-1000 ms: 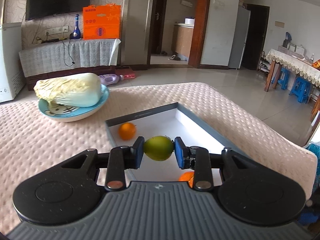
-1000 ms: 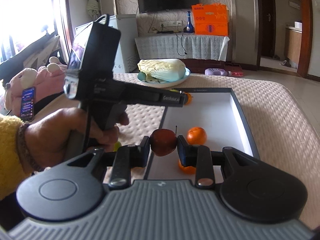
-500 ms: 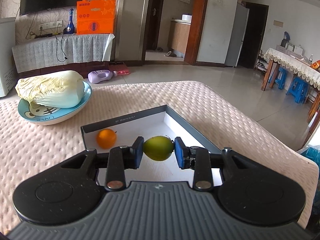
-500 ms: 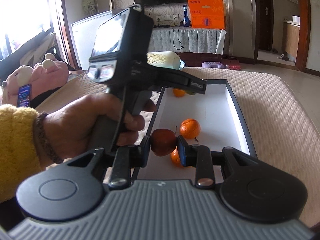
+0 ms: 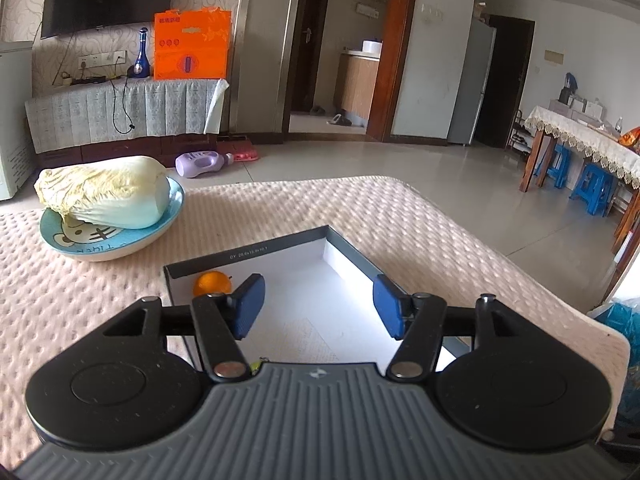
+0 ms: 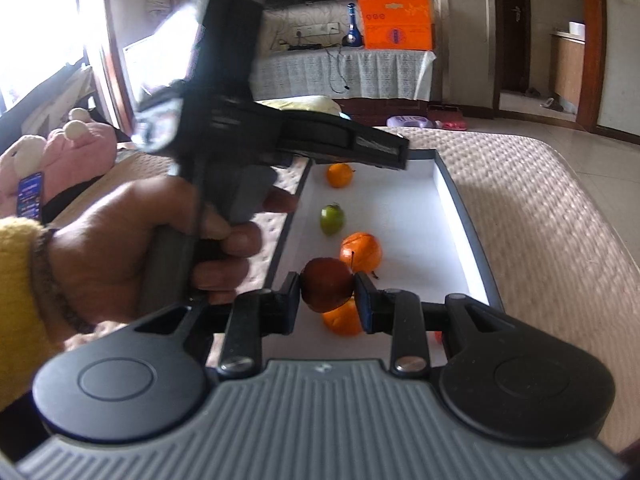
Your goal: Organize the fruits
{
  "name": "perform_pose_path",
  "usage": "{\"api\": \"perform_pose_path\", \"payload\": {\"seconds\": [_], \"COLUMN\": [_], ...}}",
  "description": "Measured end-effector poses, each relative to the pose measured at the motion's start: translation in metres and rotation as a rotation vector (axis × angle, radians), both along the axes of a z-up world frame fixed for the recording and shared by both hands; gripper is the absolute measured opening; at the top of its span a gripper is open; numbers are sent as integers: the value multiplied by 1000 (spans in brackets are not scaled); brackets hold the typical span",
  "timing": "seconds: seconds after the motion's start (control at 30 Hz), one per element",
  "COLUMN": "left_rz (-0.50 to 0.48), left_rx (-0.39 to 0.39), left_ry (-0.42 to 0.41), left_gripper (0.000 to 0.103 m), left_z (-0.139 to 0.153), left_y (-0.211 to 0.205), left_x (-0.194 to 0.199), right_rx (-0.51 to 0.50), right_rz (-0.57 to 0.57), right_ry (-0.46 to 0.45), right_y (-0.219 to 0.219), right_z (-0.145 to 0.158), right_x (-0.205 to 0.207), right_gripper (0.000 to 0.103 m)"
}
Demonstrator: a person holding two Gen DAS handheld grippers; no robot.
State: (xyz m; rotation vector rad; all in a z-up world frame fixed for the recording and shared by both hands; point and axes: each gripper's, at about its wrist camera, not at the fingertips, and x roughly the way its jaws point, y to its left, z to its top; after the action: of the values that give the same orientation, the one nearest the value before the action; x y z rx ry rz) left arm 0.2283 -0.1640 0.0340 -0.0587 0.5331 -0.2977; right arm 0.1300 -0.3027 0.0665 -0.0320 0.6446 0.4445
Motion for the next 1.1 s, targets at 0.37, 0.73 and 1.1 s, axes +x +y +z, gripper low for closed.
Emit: {"api": "perform_pose_path", "payload": {"seconds": [0.37,0.73,1.1], "left_rz": [46,110,154], "left_rx": [10,46,94], "left_ry": [-15,-14,1], "left_gripper": [66,66,66], "left_z": [16,26,26], "left_y": [28,69,97], "left_x": [-42,-87,-127], "right_rx": [9,12,39], "right_rz": [-122,-189,-211], "right_ry": [-2,21,21], "right_y": [-4,1,13], "right_z": [-5,-14,-16], "right_x": [17,28,38], "right_gripper": [33,33,33]}}
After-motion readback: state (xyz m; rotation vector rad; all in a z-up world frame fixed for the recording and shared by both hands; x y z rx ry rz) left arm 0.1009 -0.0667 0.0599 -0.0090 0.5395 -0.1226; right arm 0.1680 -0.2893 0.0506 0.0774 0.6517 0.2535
